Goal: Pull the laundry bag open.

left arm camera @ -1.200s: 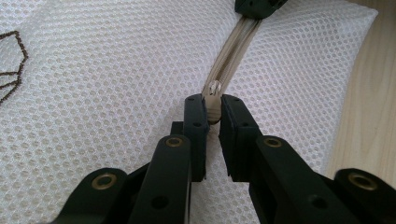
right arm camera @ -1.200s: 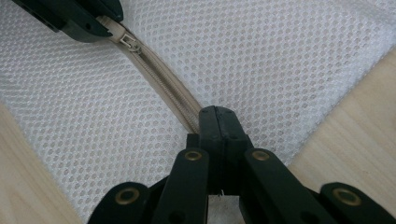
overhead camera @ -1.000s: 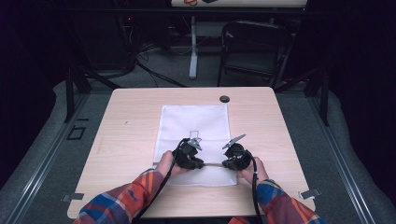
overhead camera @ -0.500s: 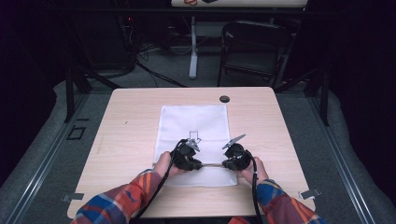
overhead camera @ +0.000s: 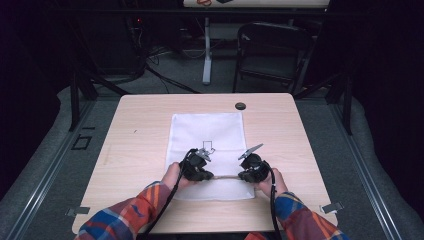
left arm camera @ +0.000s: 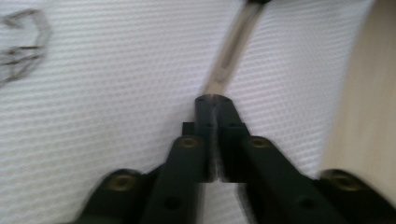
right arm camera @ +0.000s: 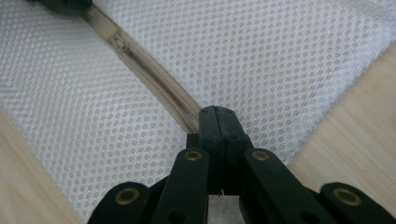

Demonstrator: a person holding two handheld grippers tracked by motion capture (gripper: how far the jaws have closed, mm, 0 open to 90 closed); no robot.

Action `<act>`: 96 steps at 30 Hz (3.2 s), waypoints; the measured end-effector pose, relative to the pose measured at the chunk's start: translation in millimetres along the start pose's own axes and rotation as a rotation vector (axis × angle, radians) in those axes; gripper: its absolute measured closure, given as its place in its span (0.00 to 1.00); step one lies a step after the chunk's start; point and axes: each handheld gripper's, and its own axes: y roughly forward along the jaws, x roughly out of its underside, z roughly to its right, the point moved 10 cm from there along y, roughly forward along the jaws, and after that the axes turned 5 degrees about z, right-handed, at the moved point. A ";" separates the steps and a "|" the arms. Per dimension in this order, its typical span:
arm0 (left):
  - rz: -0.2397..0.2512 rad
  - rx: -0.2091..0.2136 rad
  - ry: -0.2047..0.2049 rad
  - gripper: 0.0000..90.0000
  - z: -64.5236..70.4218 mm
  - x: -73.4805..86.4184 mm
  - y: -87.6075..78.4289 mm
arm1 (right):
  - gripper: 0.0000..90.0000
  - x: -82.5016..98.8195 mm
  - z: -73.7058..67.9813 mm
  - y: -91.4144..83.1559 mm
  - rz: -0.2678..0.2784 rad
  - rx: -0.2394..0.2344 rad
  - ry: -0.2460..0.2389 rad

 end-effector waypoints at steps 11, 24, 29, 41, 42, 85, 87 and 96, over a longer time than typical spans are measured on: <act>0.022 0.046 0.011 0.83 6.2 -5.0 7.9 | 1.00 3.1 7.1 -2.5 0.001 -0.013 0.037; 0.015 0.043 0.107 0.86 20.0 -16.8 32.1 | 1.00 1.5 4.6 -1.1 0.000 -0.010 0.036; 0.016 0.024 0.146 0.88 22.8 -20.6 35.6 | 1.00 1.8 5.3 -1.4 -0.005 -0.003 0.032; -0.035 0.007 0.172 0.92 25.8 -19.7 34.1 | 1.00 1.9 4.4 -1.1 0.005 -0.011 0.042; -0.032 0.005 0.168 0.92 25.3 -19.9 33.8 | 1.00 1.6 3.7 -0.9 0.007 -0.018 0.041; -0.121 0.019 0.172 0.90 31.1 -11.0 27.7 | 1.00 2.3 0.4 -1.2 -0.011 -0.022 0.018; -0.121 0.015 0.178 0.91 31.0 -10.9 27.5 | 1.00 1.9 0.3 -0.9 -0.005 -0.023 0.021; -0.125 -0.028 0.178 0.92 24.3 -9.9 24.6 | 1.00 2.4 0.1 -1.2 -0.008 -0.025 0.031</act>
